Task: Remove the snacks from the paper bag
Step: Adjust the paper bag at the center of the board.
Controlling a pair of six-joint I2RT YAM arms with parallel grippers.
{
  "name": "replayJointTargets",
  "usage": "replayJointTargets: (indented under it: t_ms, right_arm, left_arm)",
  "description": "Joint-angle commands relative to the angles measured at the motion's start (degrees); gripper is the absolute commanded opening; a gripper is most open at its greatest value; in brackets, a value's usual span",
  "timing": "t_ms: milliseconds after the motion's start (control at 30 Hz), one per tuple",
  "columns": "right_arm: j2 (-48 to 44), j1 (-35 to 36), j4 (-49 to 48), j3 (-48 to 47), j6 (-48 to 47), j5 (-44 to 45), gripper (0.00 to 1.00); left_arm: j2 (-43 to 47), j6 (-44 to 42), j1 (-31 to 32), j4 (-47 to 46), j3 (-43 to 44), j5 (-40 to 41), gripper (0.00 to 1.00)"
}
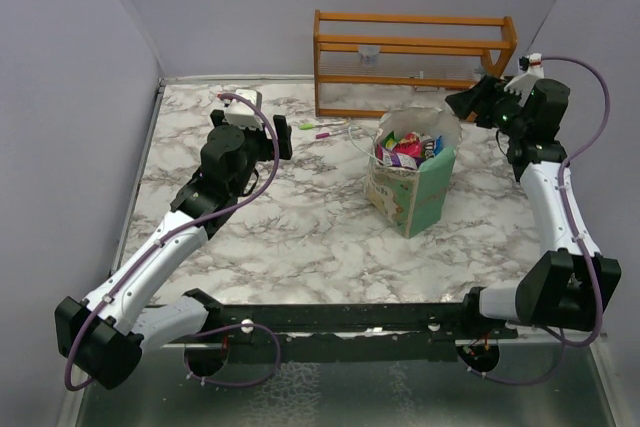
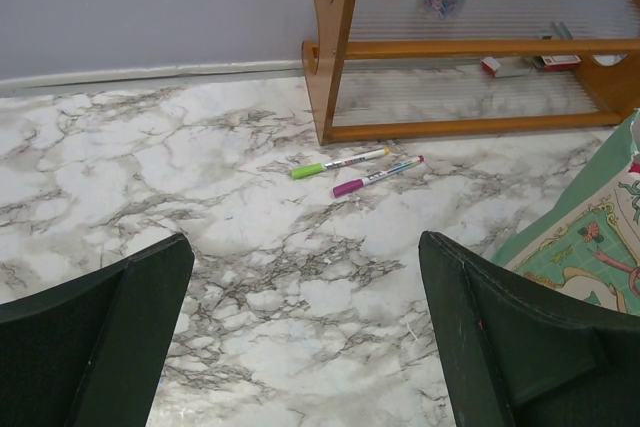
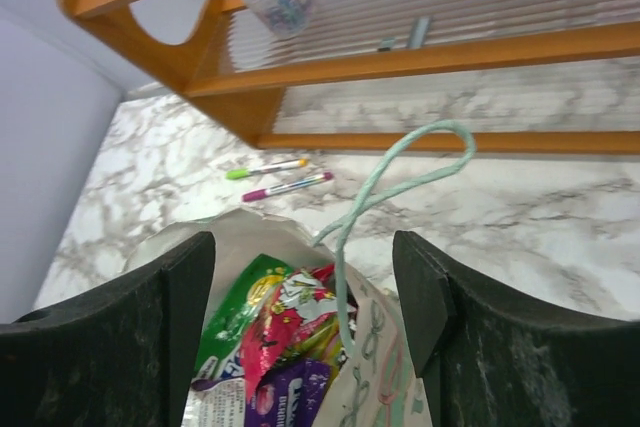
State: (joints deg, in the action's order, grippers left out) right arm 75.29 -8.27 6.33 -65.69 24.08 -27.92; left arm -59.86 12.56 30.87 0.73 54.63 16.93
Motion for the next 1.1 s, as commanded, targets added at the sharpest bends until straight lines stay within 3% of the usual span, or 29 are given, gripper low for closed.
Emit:
replayJointTargets:
  t_ms: [0, 67, 233, 400, 600, 833, 1067]
  right_arm:
    - [2.1, -1.0, -6.9, 1.3, 3.2, -13.0, 0.68]
    - [2.9, -1.2, -7.3, 1.4, 3.5, -13.6, 0.65]
    - [5.0, -1.3, -9.5, 1.5, 5.1, -18.8, 0.41]
    - [4.6, -1.3, -12.0, 2.9, 7.5, -21.5, 0.36]
    - [4.9, -1.3, -11.3, 1.7, 6.5, -23.3, 0.36]
    - [2.7, -1.3, 0.7, 0.2, -3.4, -11.5, 0.47]
    - [1.4, -1.3, 2.2, 1.1, -4.8, -12.2, 0.51]
  left_arm:
    - [0.8, -0.3, 0.4, -0.5, 1.6, -1.2, 0.99]
    - [0.7, -0.3, 0.4, -0.5, 1.8, -1.4, 0.99]
    - [0.5, -0.3, 0.4, -0.4, 1.8, -1.4, 0.99]
    - [0.3, -0.3, 0.3, -0.4, 1.9, -1.5, 0.99]
    - [0.0, -0.3, 0.4, -0.5, 1.8, -1.7, 0.99]
    - [0.1, -0.2, 0.4, -0.3, 2.0, -1.8, 0.99]
    - [0.0, 0.0, 0.5, -0.4, 1.9, -2.1, 0.99]
